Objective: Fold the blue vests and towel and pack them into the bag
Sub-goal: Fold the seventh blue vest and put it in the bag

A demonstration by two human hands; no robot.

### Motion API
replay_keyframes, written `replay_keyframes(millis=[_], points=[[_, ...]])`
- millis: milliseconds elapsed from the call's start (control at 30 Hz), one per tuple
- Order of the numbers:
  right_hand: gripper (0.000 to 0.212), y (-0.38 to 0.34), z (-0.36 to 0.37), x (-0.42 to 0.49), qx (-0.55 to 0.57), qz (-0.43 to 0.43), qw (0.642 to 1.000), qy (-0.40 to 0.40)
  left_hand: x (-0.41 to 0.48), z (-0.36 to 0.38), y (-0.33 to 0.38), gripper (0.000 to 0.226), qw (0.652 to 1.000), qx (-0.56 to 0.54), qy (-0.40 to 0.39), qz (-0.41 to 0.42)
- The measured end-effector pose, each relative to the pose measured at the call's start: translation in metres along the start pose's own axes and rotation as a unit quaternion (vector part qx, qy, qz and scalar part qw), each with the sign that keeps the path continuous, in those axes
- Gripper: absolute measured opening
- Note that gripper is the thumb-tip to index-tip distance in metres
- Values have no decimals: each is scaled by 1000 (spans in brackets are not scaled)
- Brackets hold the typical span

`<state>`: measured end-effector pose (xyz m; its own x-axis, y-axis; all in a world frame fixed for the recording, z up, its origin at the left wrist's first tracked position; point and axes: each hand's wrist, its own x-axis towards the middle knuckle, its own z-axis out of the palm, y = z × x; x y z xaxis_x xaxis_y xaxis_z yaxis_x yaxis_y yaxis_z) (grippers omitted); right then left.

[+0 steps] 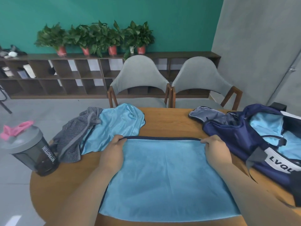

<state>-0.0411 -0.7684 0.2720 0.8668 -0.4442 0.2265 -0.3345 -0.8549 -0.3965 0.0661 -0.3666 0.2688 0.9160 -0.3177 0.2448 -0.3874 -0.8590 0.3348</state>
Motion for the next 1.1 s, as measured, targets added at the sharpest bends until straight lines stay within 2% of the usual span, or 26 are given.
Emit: replay_keyframes(millis=[167, 300, 400, 467, 533, 600, 633, 667, 733, 800, 867, 1000, 1100], points=[[34, 3, -4, -3, -12, -19, 999, 27, -2, -2, 3, 57, 998, 34, 46, 23], [36, 6, -1, -7, -37, -5, 999, 11, 1, 0, 4, 55, 997, 76, 5, 11], [45, -5, -8, -5, -107, 17, 994, -24, 4, -2, 9, 56, 986, 169, -14, -2], [50, -18, -14, -8, -191, 15, 981, -17, 4, -6, 20, 60, 975, 220, 13, -6], [52, -39, -16, -13, -223, -22, 974, 23, 1, -8, 44, 56, 984, 177, 27, 4], [45, -67, -6, -25, -145, -79, 986, 16, -3, -2, 78, 48, 994, 106, -32, 23], [42, -80, 3, -33, -93, -102, 990, -17, -5, 6, 93, 51, 993, 88, -71, 21], [48, -89, 13, -41, -60, -104, 990, -69, -9, 15, 103, 57, 990, 83, -114, 6], [75, -92, 30, -51, -85, -86, 982, -143, -14, 29, 106, 69, 982, 85, -160, -45], [84, -78, 31, -48, -115, -55, 982, -141, -16, 31, 95, 77, 977, 99, -160, -95], [78, -62, 23, -41, -123, -22, 983, -133, -15, 27, 84, 81, 974, 110, -160, -117], [75, -52, 14, -36, -125, -20, 980, -152, -12, 24, 80, 84, 978, 93, -157, -102], [72, -61, 7, -40, -138, -18, 978, -153, -16, 16, 86, 81, 987, 66, -119, -83]])
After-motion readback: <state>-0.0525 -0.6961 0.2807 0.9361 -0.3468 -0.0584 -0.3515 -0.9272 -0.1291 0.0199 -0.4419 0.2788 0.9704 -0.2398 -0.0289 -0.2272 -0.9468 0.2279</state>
